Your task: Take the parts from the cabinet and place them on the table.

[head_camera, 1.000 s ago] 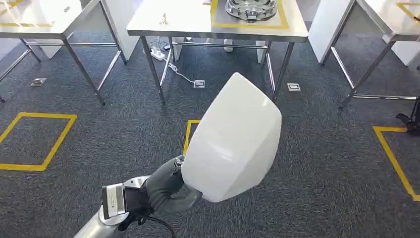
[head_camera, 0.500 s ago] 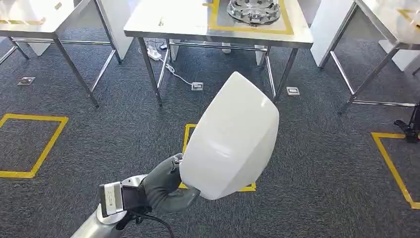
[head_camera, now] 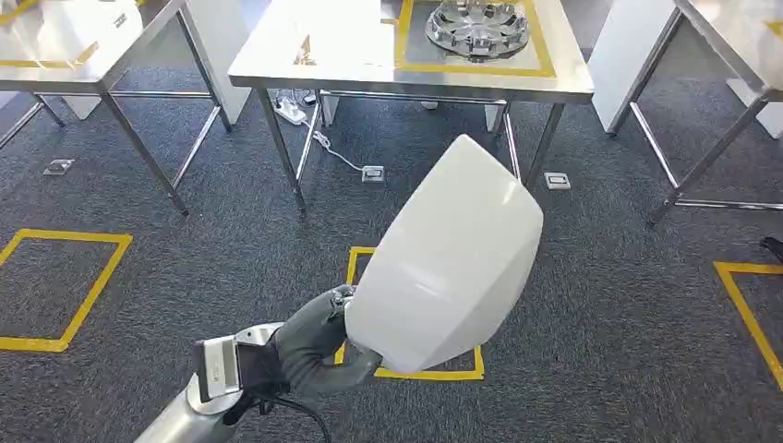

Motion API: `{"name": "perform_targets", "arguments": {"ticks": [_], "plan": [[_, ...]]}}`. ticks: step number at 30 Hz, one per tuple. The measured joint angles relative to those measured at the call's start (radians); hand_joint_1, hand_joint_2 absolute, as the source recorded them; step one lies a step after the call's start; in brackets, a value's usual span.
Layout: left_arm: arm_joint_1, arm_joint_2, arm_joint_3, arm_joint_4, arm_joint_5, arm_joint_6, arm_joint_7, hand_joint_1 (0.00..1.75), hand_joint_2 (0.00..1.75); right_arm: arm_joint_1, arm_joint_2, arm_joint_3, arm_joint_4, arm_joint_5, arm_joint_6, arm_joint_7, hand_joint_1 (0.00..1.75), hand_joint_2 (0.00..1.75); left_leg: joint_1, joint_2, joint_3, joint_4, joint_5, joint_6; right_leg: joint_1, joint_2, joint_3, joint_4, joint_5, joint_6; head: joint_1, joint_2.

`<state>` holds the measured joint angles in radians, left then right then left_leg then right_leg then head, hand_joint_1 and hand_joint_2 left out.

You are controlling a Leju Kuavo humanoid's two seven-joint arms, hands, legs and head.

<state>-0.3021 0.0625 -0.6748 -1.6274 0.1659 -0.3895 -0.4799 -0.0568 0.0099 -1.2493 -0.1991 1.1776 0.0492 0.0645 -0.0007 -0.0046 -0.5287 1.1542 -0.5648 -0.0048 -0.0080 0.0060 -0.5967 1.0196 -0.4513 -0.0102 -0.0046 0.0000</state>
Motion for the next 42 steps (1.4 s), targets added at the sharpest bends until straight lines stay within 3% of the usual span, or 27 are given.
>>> {"name": "perform_targets", "arguments": {"ticks": [2, 3, 4, 5, 6, 8, 9, 10, 11, 13, 15, 17, 19, 20, 21, 23, 24, 25, 28, 30, 33, 34, 36, 39, 40, 41, 42], "plan": [[0.005, 0.003, 0.0, 0.0, -0.001, 0.002, -0.002, 1.75, 1.75, 0.001, 0.0, 0.0, 0.0, 0.003, 0.001, -0.002, 0.0, 0.0, 0.004, 0.0, -0.093, 0.128, -0.065, -0.009, 0.0, 0.0, 0.016, 0.0, -0.017, -0.003, -0.003, 0.0], [0.007, 0.005, 0.0, 0.0, -0.001, 0.002, -0.003, 1.75, 1.75, 0.002, 0.0, 0.0, 0.0, 0.005, 0.002, -0.002, 0.0, 0.0, 0.004, 0.0, -0.131, 0.167, -0.096, -0.011, 0.0, 0.0, 0.025, 0.0, -0.026, -0.002, -0.004, 0.0], [0.008, 0.007, 0.0, 0.001, -0.001, 0.002, -0.003, 1.75, 1.75, 0.003, 0.0, 0.0, 0.0, 0.005, 0.003, -0.004, 0.0, 0.0, 0.005, 0.0, -0.153, 0.173, -0.105, -0.012, 0.0, 0.001, 0.037, 0.0, -0.036, -0.002, -0.005, 0.0], [0.009, 0.008, 0.0, 0.001, -0.001, 0.003, -0.004, 1.75, 1.75, 0.003, 0.0, 0.0, 0.0, 0.003, 0.005, -0.007, 0.0, 0.0, 0.006, 0.0, -0.157, 0.145, -0.088, -0.012, -0.001, 0.002, 0.05, 0.0, -0.046, 0.0, -0.006, 0.0], [0.009, 0.009, 0.0, 0.001, -0.002, 0.003, -0.005, 1.75, 1.75, 0.002, 0.0, 0.0, 0.0, 0.002, 0.007, -0.008, 0.0, 0.0, 0.006, 0.0, -0.146, 0.089, -0.047, -0.011, -0.001, 0.003, 0.064, 0.0, -0.056, 0.002, -0.006, 0.0], [0.009, 0.011, 0.0, 0.001, -0.002, 0.003, -0.005, 1.75, 1.75, 0.003, 0.001, 0.0, 0.0, -0.003, 0.008, -0.013, 0.0, 0.0, 0.007, 0.001, -0.106, -0.074, 0.095, -0.008, -0.003, 0.003, 0.088, 0.0, -0.08, 0.009, -0.008, 0.0], [0.011, 0.013, 0.0, 0.002, -0.002, 0.003, -0.006, 1.75, 1.75, 0.0, 0.001, 0.0, 0.0, -0.006, 0.009, -0.021, 0.0, 0.0, 0.004, 0.002, -0.108, -0.102, 0.124, 0.0, 0.001, 0.004, 0.102, 0.008, -0.092, 0.016, -0.008, 0.0], [0.011, 0.013, 0.0, 0.002, -0.004, 0.003, -0.006, 1.75, 1.75, -0.002, 0.001, 0.0, 0.0, -0.011, 0.009, -0.028, 0.0, 0.0, 0.002, 0.003, -0.105, -0.103, 0.101, 0.012, 0.001, 0.008, 0.101, 0.002, -0.098, 0.024, -0.01, 0.0], [0.012, 0.014, 0.001, 0.0, -0.004, 0.003, -0.007, 1.75, 1.75, -0.001, 0.001, 0.0, 0.0, -0.015, 0.01, -0.034, 0.0, 0.0, 0.001, 0.002, -0.099, -0.104, 0.119, 0.018, 0.002, 0.006, 0.105, -0.004, -0.102, 0.031, -0.009, 0.0], [0.008, 0.012, 0.002, -0.001, -0.004, 0.003, -0.008, 1.75, 1.75, -0.001, 0.001, 0.0, 0.0, -0.027, 0.013, -0.051, 0.0, 0.0, 0.004, -0.003, -0.086, -0.109, 0.115, 0.031, 0.001, 0.006, 0.107, 0.015, -0.089, 0.041, -0.008, 0.0], [0.007, 0.011, 0.002, -0.003, -0.007, 0.003, -0.011, 1.75, 1.75, -0.008, 0.002, -0.002, 0.0, -0.037, 0.021, -0.063, 0.0, 0.0, 0.007, 0.0, -0.068, -0.115, 0.104, 0.044, 0.0, 0.001, 0.059, 0.108, -0.088, 0.049, -0.003, 0.0], [0.006, 0.01, 0.002, -0.003, -0.01, 0.003, -0.011, 1.75, 1.75, -0.011, 0.002, -0.003, 0.0, -0.044, 0.023, -0.067, 0.0, 0.0, 0.006, 0.001, -0.059, -0.115, 0.091, 0.049, -0.001, 0.001, -0.04, 0.248, -0.151, 0.059, 0.001, 0.0], [0.008, 0.011, 0.002, -0.001, -0.012, 0.003, -0.011, 1.75, 1.75, -0.007, 0.002, -0.011, 0.0, -0.059, 0.029, -0.081, 0.0, 0.0, 0.005, -0.001, -0.048, -0.115, 0.079, 0.05, -0.001, 0.001, -0.11, 0.316, -0.19, 0.059, 0.003, 0.0], [0.008, 0.011, 0.002, 0.0, -0.013, 0.003, -0.011, 1.75, 1.75, -0.007, 0.002, -0.017, 0.0, -0.067, 0.032, -0.085, 0.0, 0.0, 0.004, -0.002, -0.039, -0.115, 0.072, 0.049, -0.001, 0.0, -0.118, 0.294, -0.168, 0.059, 0.005, 0.0], [0.007, 0.011, 0.002, 0.0, -0.013, 0.003, -0.011, 1.75, 1.75, -0.007, 0.002, -0.021, 0.0, -0.074, 0.034, -0.091, 0.0, 0.0, 0.004, -0.002, -0.028, -0.115, 0.064, 0.048, 0.0, 0.0, -0.105, 0.237, -0.12, 0.055, 0.006, 0.0], [0.004, 0.008, 0.002, 0.0, -0.014, 0.003, -0.01, 1.75, 1.75, -0.008, 0.002, -0.03, 0.0, -0.089, 0.039, -0.095, 0.0, 0.0, 0.003, -0.001, -0.007, -0.115, 0.048, 0.043, 0.004, -0.002, -0.04, 0.062, 0.001, 0.04, 0.009, 0.0], [0.002, 0.007, 0.002, 0.0, -0.014, 0.003, -0.01, 1.75, 1.75, -0.008, 0.002, -0.036, 0.0, -0.094, 0.04, -0.095, 0.0, 0.0, 0.003, 0.0, -0.003, -0.115, 0.042, 0.04, 0.01, -0.009, -0.024, 0.014, 0.022, 0.032, 0.01, 0.0], [0.0, 0.006, 0.002, 0.002, -0.014, 0.001, -0.008, 1.75, 1.75, -0.01, 0.002, -0.044, 0.0, -0.1, 0.041, -0.094, 0.0, 0.0, 0.002, -0.002, 0.003, -0.118, 0.038, 0.032, 0.015, -0.014, -0.027, 0.017, -0.039, 0.03, 0.011, 0.0], [-0.013, 0.001, 0.001, 0.003, -0.009, -0.006, -0.005, 1.75, 1.75, -0.011, 0.002, -0.054, 0.0, -0.109, 0.039, -0.094, 0.0, 0.0, 0.002, 0.0, 0.02, -0.113, 0.051, 0.009, 0.013, -0.005, -0.011, -0.002, -0.02, 0.006, 0.011, 0.0], [-0.021, -0.001, 0.0, 0.005, -0.005, -0.011, -0.005, 1.75, 1.75, -0.011, 0.002, -0.063, 0.0, -0.113, 0.037, -0.092, 0.0, 0.0, 0.0, 0.0, 0.016, -0.07, 0.022, -0.001, 0.004, -0.004, 0.018, -0.005, -0.008, -0.004, 0.007, 0.0], [-0.028, -0.001, -0.003, 0.009, 0.002, -0.012, -0.005, 1.75, 1.75, -0.013, 0.003, -0.072, 0.0, -0.118, 0.036, -0.092, 0.0, 0.0, 0.005, 0.001, -0.106, 0.118, -0.065, -0.009, 0.004, 0.001, 0.031, -0.004, -0.024, -0.009, 0.0, 0.0], [-0.028, -0.001, -0.004, 0.012, 0.002, -0.012, -0.005, 1.75, 1.75, -0.012, 0.004, -0.075, 0.0, -0.118, 0.036, -0.092, 0.0, 0.0, 0.005, 0.001, -0.14, 0.157, -0.079, -0.012, 0.004, 0.004, 0.035, -0.004, -0.029, -0.008, -0.001, 0.0], [-0.029, -0.001, -0.006, 0.014, 0.002, -0.013, -0.005, 1.75, 1.75, -0.01, 0.005, -0.076, 0.0, -0.119, 0.035, -0.092, 0.0, 0.0, 0.006, 0.001, -0.154, 0.122, -0.033, -0.013, 0.003, 0.01, 0.051, -0.004, -0.042, -0.005, -0.002, 0.0], [-0.031, -0.004, -0.006, 0.015, 0.003, -0.017, -0.003, 1.75, 1.75, -0.011, 0.009, -0.077, 0.0, -0.12, 0.034, -0.092, 0.0, 0.0, 0.007, -0.004, -0.084, -0.114, 0.132, -0.003, 0.001, 0.017, 0.082, -0.003, -0.069, 0.006, -0.003, 0.0], [-0.031, -0.004, -0.007, 0.016, 0.003, -0.018, -0.002, 1.75, 1.75, -0.013, 0.009, -0.078, 0.0, -0.121, 0.033, -0.092, 0.0, 0.0, 0.0, -0.005, -0.085, -0.112, 0.098, 0.0, 0.003, 0.02, 0.086, -0.002, -0.072, 0.011, -0.002, 0.0], [-0.031, -0.007, -0.008, 0.016, 0.003, -0.018, 0.0, 1.75, 1.75, -0.014, 0.009, -0.079, 0.0, -0.121, 0.032, -0.09, 0.0, 0.0, -0.001, -0.004, -0.084, -0.114, 0.087, 0.013, 0.002, 0.022, 0.082, -0.004, -0.076, 0.02, -0.005, 0.0], [-0.031, -0.007, -0.008, 0.015, 0.004, -0.019, 0.0, 1.75, 1.75, -0.012, 0.009, -0.081, 0.0, -0.121, 0.03, -0.089, 0.0, 0.0, -0.002, -0.005, -0.08, -0.117, 0.104, 0.019, 0.003, 0.022, 0.087, -0.003, -0.08, 0.027, -0.005, 0.0]]}}
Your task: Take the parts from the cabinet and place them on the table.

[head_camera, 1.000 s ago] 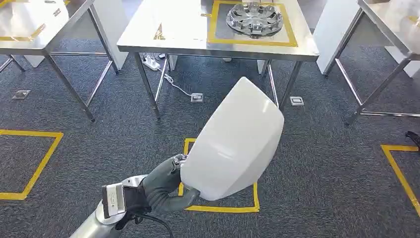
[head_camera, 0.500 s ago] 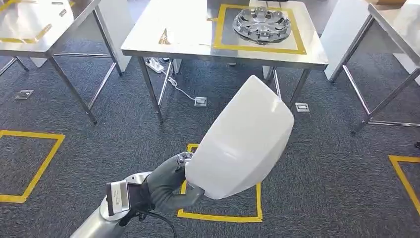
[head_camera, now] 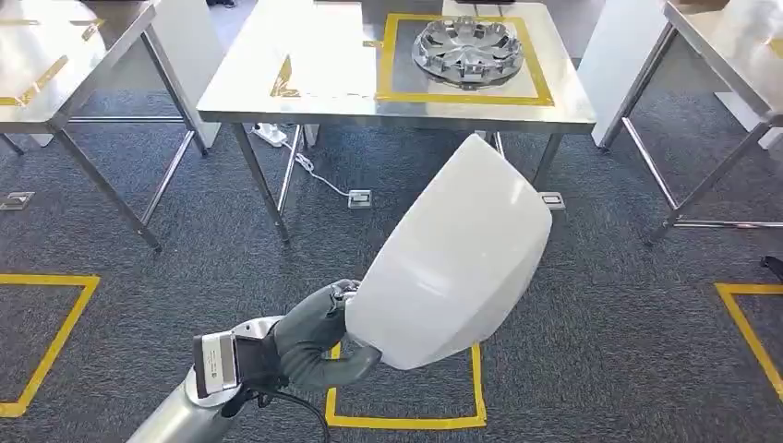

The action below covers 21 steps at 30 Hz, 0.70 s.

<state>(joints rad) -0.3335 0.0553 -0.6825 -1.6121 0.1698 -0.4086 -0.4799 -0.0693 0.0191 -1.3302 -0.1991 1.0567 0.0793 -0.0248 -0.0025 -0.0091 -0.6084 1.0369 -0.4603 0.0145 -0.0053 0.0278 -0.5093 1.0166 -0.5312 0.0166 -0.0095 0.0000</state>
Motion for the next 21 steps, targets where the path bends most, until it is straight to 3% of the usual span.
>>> {"name": "perform_targets", "arguments": {"ticks": [2, 3, 4, 6, 8, 9, 10, 12, 13, 14, 15, 16, 18, 19, 21], "plan": [[-0.003, -0.006, -0.002, 0.0, 0.0, -0.002, 0.0, 1.75, 1.75, 0.0, 0.002, -0.005, 0.0, -0.002, 0.0, 0.001, 0.0, 0.0, 0.001, -0.001, 0.016, -0.001, -0.004, 0.014, 0.0, 0.0, 0.002, 0.015, 0.006, 0.008, 0.002, 0.0], [-0.006, -0.011, -0.002, -0.001, 0.0, -0.002, 0.001, 1.75, 1.75, -0.002, 0.003, -0.007, 0.0, -0.003, -0.001, 0.0, 0.0, 0.0, 0.005, 0.002, 0.029, -0.007, -0.009, 0.022, -0.002, -0.007, -0.01, 0.052, 0.007, 0.013, 0.003, 0.0], [-0.011, -0.014, -0.002, 0.0, 0.0, -0.002, 0.001, 1.75, 1.75, -0.006, 0.004, -0.009, 0.0, -0.002, 0.0, 0.001, 0.0, 0.0, 0.006, 0.005, 0.036, -0.008, -0.015, 0.028, -0.002, -0.014, -0.047, 0.111, -0.001, 0.018, 0.008, 0.0], [-0.018, -0.015, -0.003, 0.002, 0.001, -0.002, 0.005, 1.75, 1.75, -0.006, 0.004, -0.011, 0.0, -0.003, -0.002, 0.001, 0.0, 0.0, 0.005, 0.006, 0.044, -0.008, -0.027, 0.031, -0.005, -0.017, -0.15, 0.252, -0.056, 0.027, 0.012, 0.0], [-0.017, -0.015, -0.003, 0.006, 0.002, -0.002, 0.007, 1.75, 1.75, 0.0, 0.004, -0.012, 0.0, -0.002, -0.002, 0.001, 0.0, 0.0, 0.005, 0.005, 0.058, -0.008, -0.042, 0.029, -0.005, -0.017, -0.223, 0.319, -0.089, 0.029, 0.015, 0.0], [-0.017, -0.016, -0.003, 0.008, 0.003, -0.002, 0.008, 1.75, 1.75, 0.001, 0.004, -0.012, 0.0, -0.001, -0.002, 0.001, 0.0, 0.0, 0.005, 0.005, 0.066, -0.008, -0.049, 0.028, -0.006, -0.017, -0.23, 0.305, -0.075, 0.028, 0.016, 0.0], [-0.018, -0.016, -0.003, 0.008, 0.005, -0.002, 0.008, 1.75, 1.75, 0.0, 0.004, -0.012, 0.0, 0.0, -0.002, 0.001, 0.0, 0.0, 0.005, 0.005, 0.08, -0.008, -0.06, 0.026, -0.006, -0.019, -0.219, 0.247, -0.031, 0.025, 0.018, 0.0], [-0.019, -0.019, -0.004, 0.008, 0.005, -0.002, 0.009, 1.75, 1.75, 0.001, 0.004, -0.012, 0.0, 0.001, -0.003, 0.0, 0.0, 0.0, 0.006, 0.008, 0.11, -0.008, -0.082, 0.021, -0.005, -0.026, -0.156, 0.063, 0.094, 0.017, 0.019, 0.0], [-0.019, -0.019, -0.004, 0.009, 0.006, -0.002, 0.009, 1.75, 1.75, 0.001, 0.004, -0.012, 0.0, 0.001, -0.003, 0.001, 0.0, 0.0, 0.004, 0.01, 0.114, -0.008, -0.091, 0.016, -0.004, -0.034, -0.145, 0.012, 0.14, 0.012, 0.023, 0.0], [-0.02, -0.019, -0.005, 0.011, 0.007, -0.002, 0.01, 1.75, 1.75, 0.0, 0.005, -0.012, 0.0, 0.001, -0.003, 0.001, 0.0, 0.0, 0.001, 0.008, 0.121, -0.01, -0.097, 0.01, 0.002, -0.036, -0.144, 0.018, 0.087, 0.009, 0.023, 0.0], [-0.022, -0.019, -0.005, 0.011, 0.008, -0.002, 0.011, 1.75, 1.75, -0.002, 0.005, -0.012, 0.0, 0.001, -0.003, 0.001, 0.0, 0.0, 0.0, 0.009, 0.12, -0.021, -0.106, 0.0, 0.004, -0.035, -0.14, 0.016, 0.093, 0.003, 0.022, 0.0], [-0.022, -0.019, -0.006, 0.011, 0.008, -0.002, 0.012, 1.75, 1.75, 0.001, 0.005, -0.012, 0.0, 0.001, -0.003, 0.001, 0.0, 0.0, 0.0, 0.009, 0.14, -0.011, -0.099, -0.007, 0.0, -0.032, -0.136, 0.008, 0.098, -0.005, 0.023, 0.0], [-0.026, -0.02, -0.008, 0.01, 0.013, -0.002, 0.013, 1.75, 1.75, 0.001, 0.006, -0.012, 0.0, 0.003, -0.003, 0.001, 0.0, 0.0, 0.0, 0.011, 0.143, 0.006, -0.102, -0.016, -0.005, -0.028, -0.106, 0.002, 0.095, -0.021, 0.02, 0.0], [-0.029, -0.019, -0.008, 0.01, 0.015, -0.002, 0.012, 1.75, 1.75, -0.001, 0.006, -0.012, 0.0, 0.003, -0.003, 0.001, 0.0, 0.0, 0.001, 0.009, 0.125, 0.053, -0.102, -0.02, -0.005, -0.027, -0.093, 0.002, 0.088, -0.026, 0.017, 0.0], [-0.032, -0.019, -0.01, 0.011, 0.016, -0.002, 0.011, 1.75, 1.75, -0.002, 0.006, -0.012, 0.0, 0.004, -0.003, 0.002, 0.0, 0.0, 0.003, 0.009, 0.028, 0.198, -0.141, -0.027, -0.004, -0.026, -0.08, 0.002, 0.074, -0.032, 0.009, 0.0]]}}
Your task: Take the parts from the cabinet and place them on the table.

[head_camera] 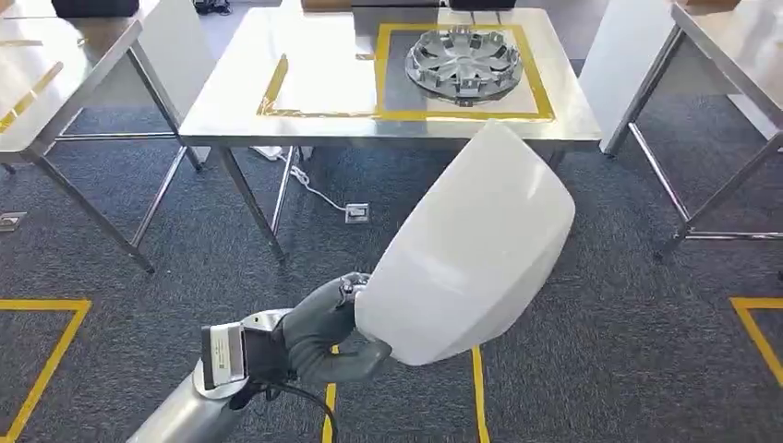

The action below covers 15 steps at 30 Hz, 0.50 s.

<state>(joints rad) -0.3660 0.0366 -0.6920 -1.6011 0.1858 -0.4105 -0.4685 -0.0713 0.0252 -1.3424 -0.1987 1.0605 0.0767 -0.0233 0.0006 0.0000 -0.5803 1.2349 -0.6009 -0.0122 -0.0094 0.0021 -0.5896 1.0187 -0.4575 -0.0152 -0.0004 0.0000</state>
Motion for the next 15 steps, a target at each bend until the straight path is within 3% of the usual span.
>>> {"name": "perform_targets", "arguments": {"ticks": [2, 3, 4, 5, 6, 7, 9, 11, 13, 14, 15], "plan": [[0.001, 0.004, -0.003, 0.004, 0.0, 0.0, 0.001, 1.75, 1.75, 0.003, 0.0, 0.0, 0.0, 0.0, 0.0, 0.002, 0.0, 0.0, 0.0, 0.0, -0.085, 0.089, -0.069, -0.004, 0.001, 0.002, 0.017, 0.0, -0.019, -0.001, -0.002, 0.0], [0.001, 0.005, -0.004, 0.005, 0.0, 0.0, 0.001, 1.75, 1.75, 0.003, 0.0, 0.0, 0.0, 0.0, 0.001, 0.003, 0.0, 0.0, 0.0, 0.0, -0.101, 0.081, -0.07, -0.004, 0.002, 0.003, 0.03, 0.0, -0.029, -0.001, -0.003, 0.0], [0.001, 0.005, -0.005, 0.006, 0.0, 0.0, 0.001, 1.75, 1.75, 0.003, 0.0, 0.0, 0.0, 0.0, 0.002, 0.008, 0.0, 0.0, 0.0, 0.0, -0.1, 0.043, -0.047, -0.001, 0.002, 0.006, 0.044, 0.0, -0.04, 0.0, -0.003, 0.0], [0.001, 0.005, -0.005, 0.006, 0.0, 0.0, 0.001, 1.75, 1.75, 0.002, 0.0, 0.0, 0.0, 0.0, 0.002, 0.011, 0.0, 0.0, -0.001, 0.0, -0.086, -0.026, 0.005, 0.005, 0.003, 0.007, 0.061, 0.0, -0.051, 0.001, -0.005, 0.0], [0.001, 0.005, -0.005, 0.006, 0.0, 0.0, 0.001, 1.75, 1.75, 0.002, 0.001, 0.0, 0.0, 0.001, 0.002, 0.012, 0.0, 0.0, -0.002, 0.0, -0.069, -0.105, 0.075, 0.012, 0.004, 0.007, 0.076, 0.0, -0.063, 0.002, -0.006, 0.0], [0.0, 0.006, -0.005, 0.006, 0.0, 0.0, 0.001, 1.75, 1.75, 0.002, 0.003, 0.0, 0.0, 0.002, 0.002, 0.014, 0.0, 0.0, -0.006, 0.0, -0.062, -0.178, 0.163, 0.023, 0.004, 0.007, 0.078, -0.001, -0.074, 0.005, -0.007, 0.0], [0.0, 0.008, -0.006, 0.01, 0.001, 0.0, 0.004, 1.75, 1.75, -0.001, 0.006, 0.0, 0.0, 0.003, -0.001, 0.018, 0.0, 0.0, -0.01, -0.004, -0.056, -0.191, 0.159, 0.029, 0.009, 0.012, 0.09, 0.002, -0.096, 0.02, -0.007, 0.0], [-0.004, 0.005, -0.006, 0.01, 0.003, 0.0, 0.005, 1.75, 1.75, -0.001, 0.006, 0.0, 0.0, 0.003, -0.003, 0.024, 0.0, 0.0, -0.01, -0.006, -0.05, -0.196, 0.158, 0.042, 0.01, 0.012, 0.103, 0.007, -0.091, 0.031, -0.007, 0.0], [-0.008, 0.0, -0.006, 0.01, 0.004, 0.0, 0.008, 1.75, 1.75, -0.004, 0.006, 0.0, 0.0, 0.004, -0.002, 0.03, 0.0, 0.0, -0.001, -0.007, -0.024, -0.203, 0.151, 0.052, 0.008, 0.009, 0.081, 0.064, -0.086, 0.038, -0.004, 0.0], [-0.012, -0.002, -0.006, 0.011, 0.006, 0.0, 0.008, 1.75, 1.75, -0.008, 0.006, 0.0, 0.0, 0.005, -0.003, 0.032, 0.0, 0.0, 0.0, -0.006, -0.018, -0.204, 0.144, 0.057, 0.007, 0.007, 0.037, 0.131, -0.093, 0.044, 0.0, 0.0], [-0.014, -0.003, -0.007, 0.011, 0.006, 0.0, 0.01, 1.75, 1.75, -0.009, 0.006, 0.0, 0.0, 0.004, -0.004, 0.032, 0.0, 0.0, 0.0, -0.006, -0.012, -0.204, 0.137, 0.058, 0.004, 0.007, -0.017, 0.205, -0.118, 0.05, 0.001, 0.0]]}}
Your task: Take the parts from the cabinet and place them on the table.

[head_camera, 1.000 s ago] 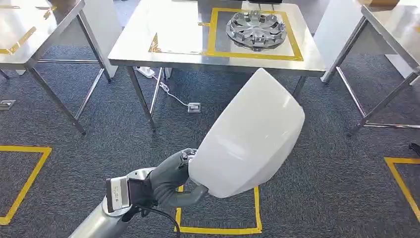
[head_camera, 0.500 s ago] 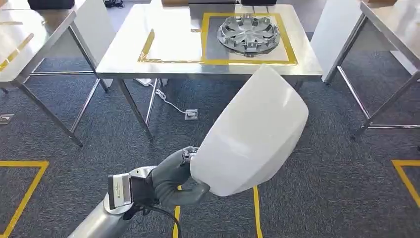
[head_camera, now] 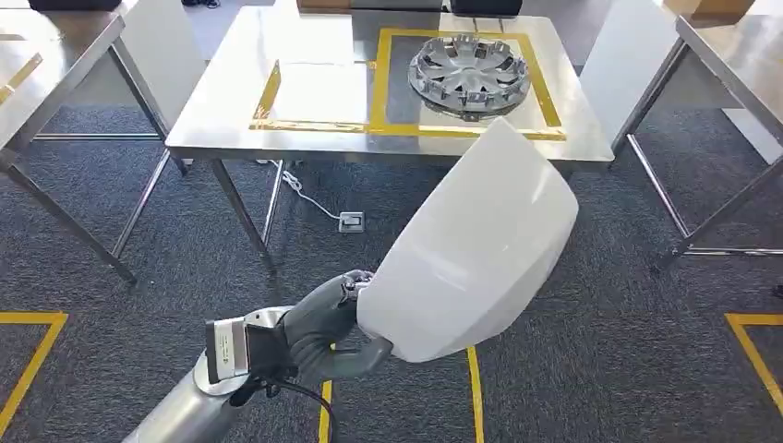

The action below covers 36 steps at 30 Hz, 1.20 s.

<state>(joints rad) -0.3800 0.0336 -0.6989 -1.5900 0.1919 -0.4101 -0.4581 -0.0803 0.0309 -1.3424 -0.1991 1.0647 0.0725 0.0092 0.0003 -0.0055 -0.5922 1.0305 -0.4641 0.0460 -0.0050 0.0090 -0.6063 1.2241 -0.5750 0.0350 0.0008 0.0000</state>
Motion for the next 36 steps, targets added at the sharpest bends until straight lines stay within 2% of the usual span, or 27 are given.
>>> {"name": "perform_targets", "arguments": {"ticks": [2, 3, 4, 5, 7, 8, 9, 12, 13, 14, 16, 17, 18, 19, 20, 22, 23, 24, 25, 27, 28, 29, 31, 33, 34, 35, 36], "plan": [[0.0, 0.0, 0.0, 0.002, 0.0, 0.0, 0.002, 1.75, 1.75, 0.003, -0.001, 0.0, 0.0, 0.0, -0.002, 0.002, 0.0, 0.0, 0.0, -0.001, 0.015, 0.0, -0.018, 0.001, -0.004, -0.001, -0.088, 0.095, -0.063, 0.007, 0.002, 0.0], [0.001, 0.0, 0.0, 0.004, 0.0, 0.0, 0.002, 1.75, 1.75, 0.005, -0.001, 0.0, 0.0, 0.0, -0.002, 0.002, 0.0, 0.0, 0.001, -0.002, 0.025, 0.0, -0.026, -0.001, -0.006, -0.001, -0.11, 0.098, -0.068, 0.01, 0.003, 0.0], [0.001, 0.0, 0.0, 0.005, 0.0, 0.0, 0.003, 1.75, 1.75, 0.005, -0.001, 0.0, 0.0, 0.0, -0.002, 0.002, 0.0, 0.0, 0.002, -0.003, 0.039, 0.0, -0.037, -0.004, -0.007, -0.002, -0.114, 0.066, -0.046, 0.012, 0.005, 0.0], [0.001, 0.0, 0.0, 0.006, 0.001, 0.0, 0.003, 1.75, 1.75, 0.005, -0.001, 0.0, 0.0, 0.0, 0.0, 0.003, 0.0, 0.0, 0.003, -0.003, 0.056, 0.0, -0.049, -0.007, -0.008, -0.003, -0.101, -0.002, 0.006, 0.011, 0.006, 0.0], [0.001, 0.0, 0.0, 0.006, 0.002, 0.0, 0.003, 1.75, 1.75, 0.007, -0.001, 0.0, 0.0, 0.0, 0.001, 0.003, 0.0, 0.0, 0.005, -0.001, 0.073, -0.002, -0.073, -0.016, -0.01, -0.009, -0.059, -0.162, 0.149, 0.009, 0.01, 0.0], [0.001, 0.0, -0.001, 0.007, 0.005, 0.0, 0.003, 1.75, 1.75, 0.008, -0.001, 0.0, 0.0, 0.0, 0.001, 0.005, 0.0, 0.0, 0.001, -0.002, 0.094, 0.007, -0.085, -0.021, -0.007, -0.015, -0.064, -0.192, 0.17, 0.003, 0.012, 0.0], [0.001, 0.001, -0.001, 0.008, 0.008, 0.0, 0.003, 1.75, 1.75, 0.007, -0.001, 0.0, 0.0, 0.0, 0.001, 0.01, 0.0, 0.0, -0.001, -0.003, 0.091, -0.004, -0.093, -0.029, -0.002, -0.015, -0.061, -0.191, 0.153, -0.009, 0.011, 0.0], [0.0, 0.001, -0.001, 0.005, 0.011, 0.0, 0.002, 1.75, 1.75, 0.007, -0.001, 0.0, 0.0, 0.0, 0.001, 0.013, 0.0, 0.0, -0.001, -0.002, 0.118, -0.008, -0.095, -0.05, -0.007, -0.008, -0.032, -0.199, 0.15, -0.032, 0.008, 0.0], [0.001, 0.002, -0.001, 0.005, 0.011, 0.0, 0.002, 1.75, 1.75, 0.008, -0.001, 0.0, 0.0, 0.0, 0.001, 0.011, 0.0, 0.0, 0.002, 0.001, 0.111, 0.021, -0.094, -0.053, -0.009, -0.008, -0.019, -0.202, 0.144, -0.039, 0.006, 0.0], [0.0, 0.002, -0.001, 0.005, 0.011, 0.0, 0.001, 1.75, 1.75, 0.008, -0.001, 0.0, 0.0, 0.0, 0.001, 0.011, 0.0, 0.0, 0.002, 0.001, 0.08, 0.079, -0.096, -0.056, -0.009, -0.008, -0.01, -0.202, 0.135, -0.043, 0.002, 0.0], [0.004, 0.003, -0.001, 0.006, 0.011, 0.0, 0.0, 1.75, 1.75, 0.008, -0.001, 0.0, 0.0, 0.001, 0.001, 0.011, 0.0, 0.0, 0.002, 0.001, -0.021, 0.224, -0.155, -0.061, -0.007, -0.008, 0.006, -0.202, 0.117, -0.048, -0.001, 0.0], [0.009, 0.007, -0.001, 0.006, 0.011, 0.0, 0.0, 1.75, 1.75, 0.008, -0.001, 0.0, 0.0, 0.001, 0.001, 0.012, 0.0, 0.0, 0.002, 0.001, -0.064, 0.276, -0.194, -0.062, -0.006, -0.007, 0.017, -0.202, 0.107, -0.049, -0.003, 0.0], [0.014, 0.008, -0.001, 0.006, 0.011, 0.001, 0.0, 1.75, 1.75, 0.01, -0.001, 0.0, 0.0, 0.001, 0.001, 0.012, 0.0, 0.0, 0.002, 0.001, -0.09, 0.291, -0.207, -0.063, -0.004, -0.006, 0.03, -0.202, 0.097, -0.05, -0.004, 0.0], [0.016, 0.009, -0.001, 0.006, 0.011, 0.001, 0.0, 1.75, 1.75, 0.011, -0.001, 0.0, 0.0, 0.001, 0.001, 0.012, 0.0, 0.0, 0.002, 0.001, -0.095, 0.268, -0.19, -0.061, -0.003, -0.005, 0.044, -0.202, 0.086, -0.05, -0.005, 0.0], [0.016, 0.01, -0.001, 0.006, 0.011, 0.0, -0.001, 1.75, 1.75, 0.011, -0.001, 0.0, 0.0, 0.001, 0.001, 0.012, 0.0, 0.0, 0.001, 0.001, -0.086, 0.215, -0.151, -0.056, -0.001, -0.004, 0.06, -0.202, 0.075, -0.049, -0.005, 0.0], [0.016, 0.011, 0.0, 0.005, 0.011, 0.001, -0.003, 1.75, 1.75, 0.01, 0.0, 0.0, 0.0, 0.001, 0.001, 0.012, 0.0, 0.0, -0.005, 0.001, -0.048, 0.053, -0.013, -0.033, 0.002, -0.004, 0.093, -0.203, 0.051, -0.047, -0.007, 0.0], [0.019, 0.015, 0.0, 0.006, 0.011, 0.001, -0.003, 1.75, 1.75, 0.009, 0.002, 0.0, 0.0, 0.001, 0.001, 0.012, 0.0, 0.0, -0.013, -0.004, -0.047, 0.018, 0.035, -0.03, 0.005, -0.003, 0.1, -0.198, 0.04, -0.042, -0.006, 0.0], [0.02, 0.015, 0.0, 0.006, 0.011, 0.001, -0.004, 1.75, 1.75, 0.007, 0.002, 0.0, 0.0, 0.001, 0.001, 0.013, 0.0, 0.0, -0.013, -0.005, -0.043, 0.016, 0.002, -0.029, 0.005, 0.001, 0.1, -0.199, 0.03, -0.034, -0.007, 0.0], [0.021, 0.015, 0.001, 0.004, 0.011, 0.001, -0.005, 1.75, 1.75, 0.007, 0.002, 0.0, 0.0, 0.002, 0.001, 0.015, 0.0, 0.0, -0.013, -0.004, -0.035, 0.016, 0.02, -0.024, 0.003, 0.0, 0.102, -0.203, 0.024, -0.028, -0.008, 0.0], [0.019, 0.013, 0.002, 0.0, 0.01, 0.001, -0.006, 1.75, 1.75, 0.007, 0.001, 0.0, 0.0, 0.003, 0.001, 0.015, 0.0, 0.0, -0.01, -0.008, -0.021, 0.007, 0.015, -0.014, 0.005, 0.001, 0.114, -0.188, 0.035, -0.018, -0.007, 0.0], [0.019, 0.012, 0.002, -0.004, 0.01, 0.001, -0.006, 1.75, 1.75, 0.006, 0.0, 0.0, 0.0, 0.004, 0.001, 0.014, 0.0, 0.0, -0.005, -0.007, -0.004, -0.001, 0.011, -0.008, 0.003, -0.001, 0.102, -0.159, 0.035, -0.013, -0.007, 0.0], [0.017, 0.011, 0.002, -0.004, 0.01, 0.003, -0.006, 1.75, 1.75, 0.004, 0.001, 0.0, 0.0, 0.005, 0.003, 0.014, 0.0, 0.0, -0.004, -0.006, 0.005, -0.004, 0.005, -0.001, 0.003, -0.002, 0.076, -0.112, 0.035, -0.008, -0.003, 0.0], [0.017, 0.01, 0.002, -0.003, 0.009, 0.008, -0.007, 1.75, 1.75, 0.003, -0.002, 0.0, 0.0, 0.011, 0.001, 0.014, 0.0, 0.0, -0.003, -0.006, 0.014, -0.005, -0.008, 0.002, -0.001, -0.002, -0.019, 0.021, -0.017, 0.001, 0.002, 0.0], [0.021, 0.011, 0.002, -0.002, 0.009, 0.011, -0.008, 1.75, 1.75, 0.006, -0.003, 0.0, 0.0, 0.011, 0.001, 0.014, 0.0, 0.0, -0.003, -0.008, 0.026, -0.005, -0.023, 0.002, -0.004, -0.003, -0.096, 0.094, -0.06, 0.007, 0.003, 0.0], [0.024, 0.011, 0.002, -0.001, 0.008, 0.012, -0.009, 1.75, 1.75, 0.007, -0.003, 0.0, 0.0, 0.013, 0.001, 0.015, 0.0, 0.0, -0.003, -0.01, 0.037, -0.005, -0.032, 0.0, -0.006, -0.003, -0.109, 0.08, -0.046, 0.009, 0.004, 0.0], [0.027, 0.011, 0.002, -0.001, 0.008, 0.012, -0.012, 1.75, 1.75, 0.007, -0.004, 0.0, 0.0, 0.014, 0.001, 0.015, 0.0, 0.0, -0.002, -0.01, 0.051, -0.005, -0.043, -0.003, -0.007, -0.003, -0.101, 0.03, -0.002, 0.01, 0.004, 0.0], [0.028, 0.011, 0.002, 0.0, 0.008, 0.012, -0.012, 1.75, 1.75, 0.007, -0.005, 0.0, 0.0, 0.014, 0.002, 0.016, 0.0, 0.0, -0.001, -0.01, 0.067, -0.004, -0.055, -0.006, -0.007, -0.004, -0.079, -0.049, 0.06, 0.009, 0.004, 0.0]]}}
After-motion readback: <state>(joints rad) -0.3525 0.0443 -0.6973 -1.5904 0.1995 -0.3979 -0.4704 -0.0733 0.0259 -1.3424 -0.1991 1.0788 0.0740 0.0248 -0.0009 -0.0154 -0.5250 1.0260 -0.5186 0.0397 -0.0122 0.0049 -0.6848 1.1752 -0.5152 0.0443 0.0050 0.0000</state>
